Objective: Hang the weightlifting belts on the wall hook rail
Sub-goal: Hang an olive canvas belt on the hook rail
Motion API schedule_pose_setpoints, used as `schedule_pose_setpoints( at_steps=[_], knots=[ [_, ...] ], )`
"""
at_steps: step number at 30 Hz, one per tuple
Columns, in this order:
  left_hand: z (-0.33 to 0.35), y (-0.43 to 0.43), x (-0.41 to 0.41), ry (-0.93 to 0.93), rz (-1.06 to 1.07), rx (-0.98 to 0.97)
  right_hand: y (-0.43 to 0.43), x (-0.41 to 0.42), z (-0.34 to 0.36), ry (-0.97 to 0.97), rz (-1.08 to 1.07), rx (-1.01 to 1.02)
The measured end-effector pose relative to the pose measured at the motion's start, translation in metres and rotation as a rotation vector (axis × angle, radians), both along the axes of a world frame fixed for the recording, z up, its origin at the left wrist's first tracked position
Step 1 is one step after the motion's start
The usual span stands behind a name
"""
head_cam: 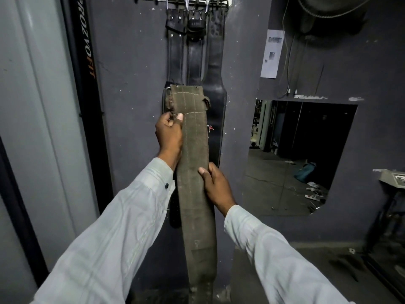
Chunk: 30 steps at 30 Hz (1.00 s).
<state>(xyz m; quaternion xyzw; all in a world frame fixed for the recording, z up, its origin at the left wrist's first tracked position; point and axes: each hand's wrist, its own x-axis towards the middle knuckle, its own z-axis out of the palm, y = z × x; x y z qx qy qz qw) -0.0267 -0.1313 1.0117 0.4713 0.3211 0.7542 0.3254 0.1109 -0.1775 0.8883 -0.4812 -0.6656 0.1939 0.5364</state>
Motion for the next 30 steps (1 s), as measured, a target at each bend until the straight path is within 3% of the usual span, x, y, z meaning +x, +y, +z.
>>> schedule_pose_setpoints(
  at_steps=[7, 11, 17, 24, 30],
  knots=[
    [0.005, 0.006, 0.001, 0.041, 0.002, 0.001, -0.004, 0.009, -0.017, 0.14, 0.199, -0.108],
    [0.014, 0.006, -0.001, 0.022, 0.016, 0.014, -0.005, 0.021, -0.035, 0.226, 0.372, -0.28],
    [0.019, 0.008, -0.007, 0.037, -0.08, -0.003, -0.009, 0.02, -0.043, 0.071, 0.471, -0.44],
    [0.007, -0.008, 0.015, -0.058, -0.32, -0.037, 0.012, 0.007, 0.092, 0.529, 0.315, -0.088],
    [-0.005, -0.014, 0.009, 0.076, -0.368, -0.014, 0.02, -0.007, 0.135, 0.766, 0.31, -0.057]
  ],
)
